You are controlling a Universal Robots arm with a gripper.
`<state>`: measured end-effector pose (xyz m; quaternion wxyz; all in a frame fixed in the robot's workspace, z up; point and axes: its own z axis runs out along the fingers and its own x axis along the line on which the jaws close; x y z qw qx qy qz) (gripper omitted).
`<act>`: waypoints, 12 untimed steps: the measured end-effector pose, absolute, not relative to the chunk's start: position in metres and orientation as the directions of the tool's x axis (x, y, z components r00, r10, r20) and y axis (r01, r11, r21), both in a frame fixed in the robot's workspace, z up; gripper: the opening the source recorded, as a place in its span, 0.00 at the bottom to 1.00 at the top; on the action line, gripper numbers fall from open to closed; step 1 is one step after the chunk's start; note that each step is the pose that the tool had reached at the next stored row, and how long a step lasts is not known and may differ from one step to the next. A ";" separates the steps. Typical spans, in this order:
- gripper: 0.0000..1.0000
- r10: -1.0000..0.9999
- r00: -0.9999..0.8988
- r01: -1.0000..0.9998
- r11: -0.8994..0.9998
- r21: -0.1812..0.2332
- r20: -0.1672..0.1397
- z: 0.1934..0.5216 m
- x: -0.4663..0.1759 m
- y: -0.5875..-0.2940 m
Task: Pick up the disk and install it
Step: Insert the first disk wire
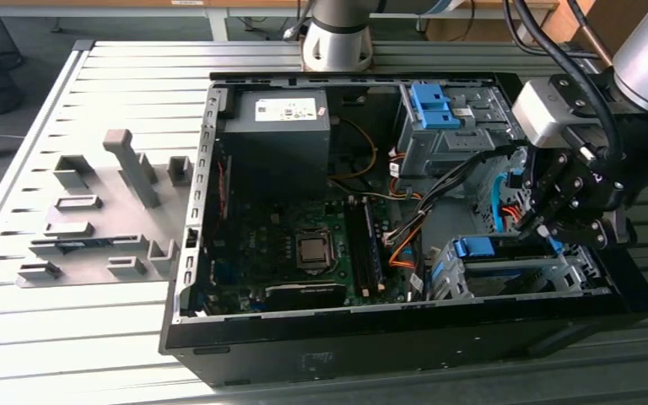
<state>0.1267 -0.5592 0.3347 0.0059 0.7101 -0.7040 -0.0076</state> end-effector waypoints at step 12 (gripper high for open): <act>0.16 -1.000 0.002 -1.000 -0.002 0.019 -0.003 0.336 0.127 -0.559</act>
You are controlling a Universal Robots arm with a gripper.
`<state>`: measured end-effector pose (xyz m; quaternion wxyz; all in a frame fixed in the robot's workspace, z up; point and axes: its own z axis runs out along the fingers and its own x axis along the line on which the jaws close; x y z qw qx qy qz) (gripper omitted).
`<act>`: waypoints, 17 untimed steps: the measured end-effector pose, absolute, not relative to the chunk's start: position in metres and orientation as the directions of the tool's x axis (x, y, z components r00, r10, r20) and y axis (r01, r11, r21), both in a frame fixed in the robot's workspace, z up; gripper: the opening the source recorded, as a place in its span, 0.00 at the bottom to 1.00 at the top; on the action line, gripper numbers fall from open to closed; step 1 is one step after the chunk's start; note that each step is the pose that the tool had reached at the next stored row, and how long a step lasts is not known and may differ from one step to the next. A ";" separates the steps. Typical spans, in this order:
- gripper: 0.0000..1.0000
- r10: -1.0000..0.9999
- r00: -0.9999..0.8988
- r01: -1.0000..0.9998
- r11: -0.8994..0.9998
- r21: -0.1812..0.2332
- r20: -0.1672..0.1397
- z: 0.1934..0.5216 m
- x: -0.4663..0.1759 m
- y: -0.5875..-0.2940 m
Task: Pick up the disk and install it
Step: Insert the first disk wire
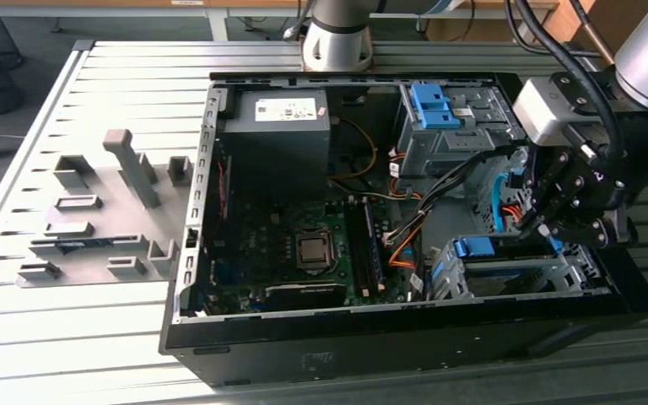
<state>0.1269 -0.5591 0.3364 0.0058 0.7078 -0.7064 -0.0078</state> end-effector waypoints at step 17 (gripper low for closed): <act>0.16 -1.000 -0.013 -1.000 0.013 0.019 -0.003 0.335 0.127 -0.559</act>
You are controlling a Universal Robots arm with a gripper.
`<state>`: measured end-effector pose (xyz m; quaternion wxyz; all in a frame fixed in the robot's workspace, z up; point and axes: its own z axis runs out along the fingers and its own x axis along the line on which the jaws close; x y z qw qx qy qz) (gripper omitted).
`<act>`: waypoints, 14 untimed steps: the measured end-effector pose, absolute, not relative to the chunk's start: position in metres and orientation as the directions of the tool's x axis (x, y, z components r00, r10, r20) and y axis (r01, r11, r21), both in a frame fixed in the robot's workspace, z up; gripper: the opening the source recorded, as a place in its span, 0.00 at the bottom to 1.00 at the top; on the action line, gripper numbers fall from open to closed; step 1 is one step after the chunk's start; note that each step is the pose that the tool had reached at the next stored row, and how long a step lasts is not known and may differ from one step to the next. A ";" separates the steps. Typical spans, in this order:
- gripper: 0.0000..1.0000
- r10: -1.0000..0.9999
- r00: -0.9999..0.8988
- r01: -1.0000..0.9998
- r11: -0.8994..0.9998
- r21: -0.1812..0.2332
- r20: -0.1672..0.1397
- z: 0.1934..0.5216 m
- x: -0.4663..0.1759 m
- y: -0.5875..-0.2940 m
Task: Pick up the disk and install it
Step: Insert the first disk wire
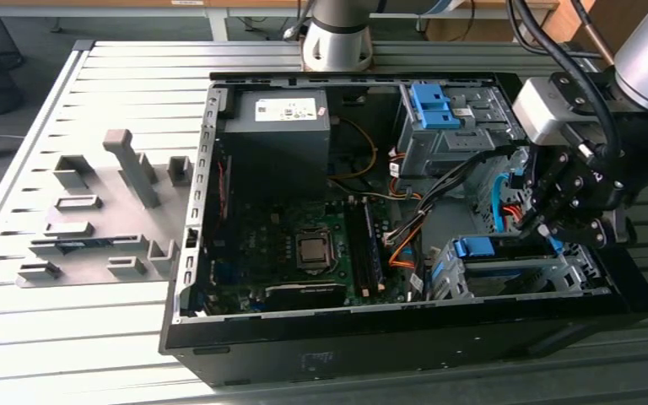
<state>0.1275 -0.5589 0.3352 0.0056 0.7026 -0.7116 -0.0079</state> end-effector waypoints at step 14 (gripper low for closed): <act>0.16 -1.000 -0.013 -1.000 0.013 0.019 -0.004 0.329 0.127 -0.559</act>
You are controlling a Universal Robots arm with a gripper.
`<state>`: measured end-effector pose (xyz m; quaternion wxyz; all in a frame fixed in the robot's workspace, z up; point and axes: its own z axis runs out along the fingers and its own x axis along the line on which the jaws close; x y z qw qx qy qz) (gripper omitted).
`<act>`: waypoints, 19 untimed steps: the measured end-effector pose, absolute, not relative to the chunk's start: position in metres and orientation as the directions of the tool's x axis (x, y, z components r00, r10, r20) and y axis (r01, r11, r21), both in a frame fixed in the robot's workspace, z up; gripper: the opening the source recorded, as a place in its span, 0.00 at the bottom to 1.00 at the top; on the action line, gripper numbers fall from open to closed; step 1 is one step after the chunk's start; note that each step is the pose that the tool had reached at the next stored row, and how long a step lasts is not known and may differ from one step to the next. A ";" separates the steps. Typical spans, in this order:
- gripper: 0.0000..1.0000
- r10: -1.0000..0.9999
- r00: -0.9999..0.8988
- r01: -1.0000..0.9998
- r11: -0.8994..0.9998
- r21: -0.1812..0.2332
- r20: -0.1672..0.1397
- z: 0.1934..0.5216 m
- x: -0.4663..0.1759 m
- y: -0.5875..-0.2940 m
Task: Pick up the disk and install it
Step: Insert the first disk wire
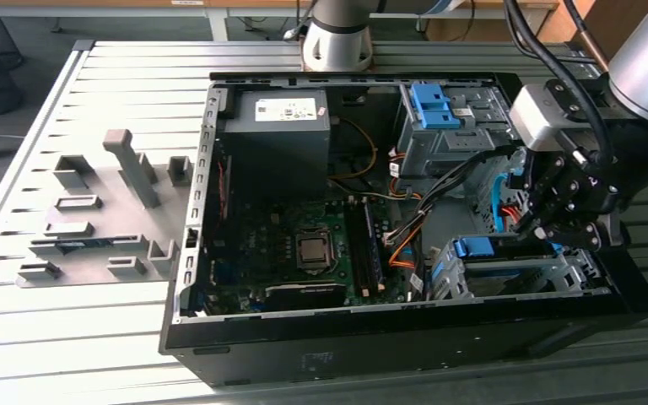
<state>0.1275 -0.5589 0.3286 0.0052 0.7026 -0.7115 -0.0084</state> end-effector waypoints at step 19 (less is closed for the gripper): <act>0.11 -1.000 -0.013 -1.000 0.013 0.020 -0.005 0.343 0.128 -0.559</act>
